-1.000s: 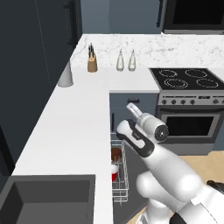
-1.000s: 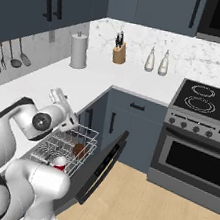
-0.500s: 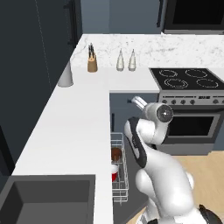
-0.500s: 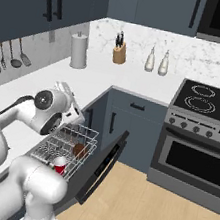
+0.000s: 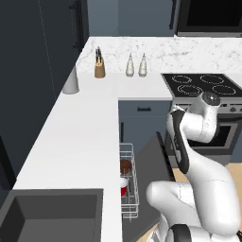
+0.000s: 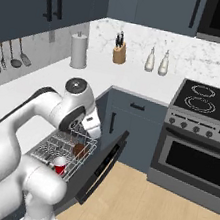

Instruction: Pick up the cup and bowl from the counter, place them in the dishwasher, and close the dishwasher door.

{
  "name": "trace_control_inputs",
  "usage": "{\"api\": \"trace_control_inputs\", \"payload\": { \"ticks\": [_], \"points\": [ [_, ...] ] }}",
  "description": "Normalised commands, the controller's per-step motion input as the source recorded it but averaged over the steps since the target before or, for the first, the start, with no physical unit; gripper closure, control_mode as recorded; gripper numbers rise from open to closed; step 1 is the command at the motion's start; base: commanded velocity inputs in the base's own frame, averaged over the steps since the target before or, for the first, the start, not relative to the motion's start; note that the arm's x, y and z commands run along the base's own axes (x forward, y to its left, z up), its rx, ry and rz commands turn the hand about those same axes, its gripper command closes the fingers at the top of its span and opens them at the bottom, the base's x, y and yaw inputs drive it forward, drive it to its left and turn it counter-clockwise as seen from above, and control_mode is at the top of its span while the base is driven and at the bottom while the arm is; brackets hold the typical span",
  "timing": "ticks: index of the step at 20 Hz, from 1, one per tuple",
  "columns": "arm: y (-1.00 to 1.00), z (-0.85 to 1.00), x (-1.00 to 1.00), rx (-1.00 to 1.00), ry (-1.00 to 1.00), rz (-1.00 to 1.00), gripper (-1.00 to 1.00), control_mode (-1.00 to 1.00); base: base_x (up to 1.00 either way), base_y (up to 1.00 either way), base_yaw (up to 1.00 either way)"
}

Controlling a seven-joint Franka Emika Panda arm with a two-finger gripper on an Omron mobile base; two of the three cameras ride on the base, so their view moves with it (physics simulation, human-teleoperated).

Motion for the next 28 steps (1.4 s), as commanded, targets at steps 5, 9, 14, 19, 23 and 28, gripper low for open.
{"api": "trace_control_inputs", "payload": {
  "ticks": [5, 9, 14, 19, 23, 28],
  "points": [
    [-0.47, -0.98, -0.43, 0.38, 0.11, 0.0, -1.0, -1.0, 0.0, 0.0, 0.0],
    [-0.29, -0.75, -0.06, 0.32, 0.0, 0.0, -1.0, -1.0, 0.0, 0.0, 0.0],
    [-0.43, -0.61, 0.0, 0.31, 0.0, 0.0, -1.0, -1.0, 0.0, 0.0, 0.0],
    [-0.11, -0.51, 0.12, 0.21, 0.0, 0.04, -1.0, -1.0, 0.0, 0.0, 0.0],
    [-0.03, -0.46, 0.18, 0.08, 0.0, 0.07, -1.0, -1.0, 0.0, 0.0, 0.0],
    [-0.12, -0.48, 0.15, 0.12, -0.02, 0.1, -1.0, -1.0, 0.0, 0.0, 0.0]
  ]
}}
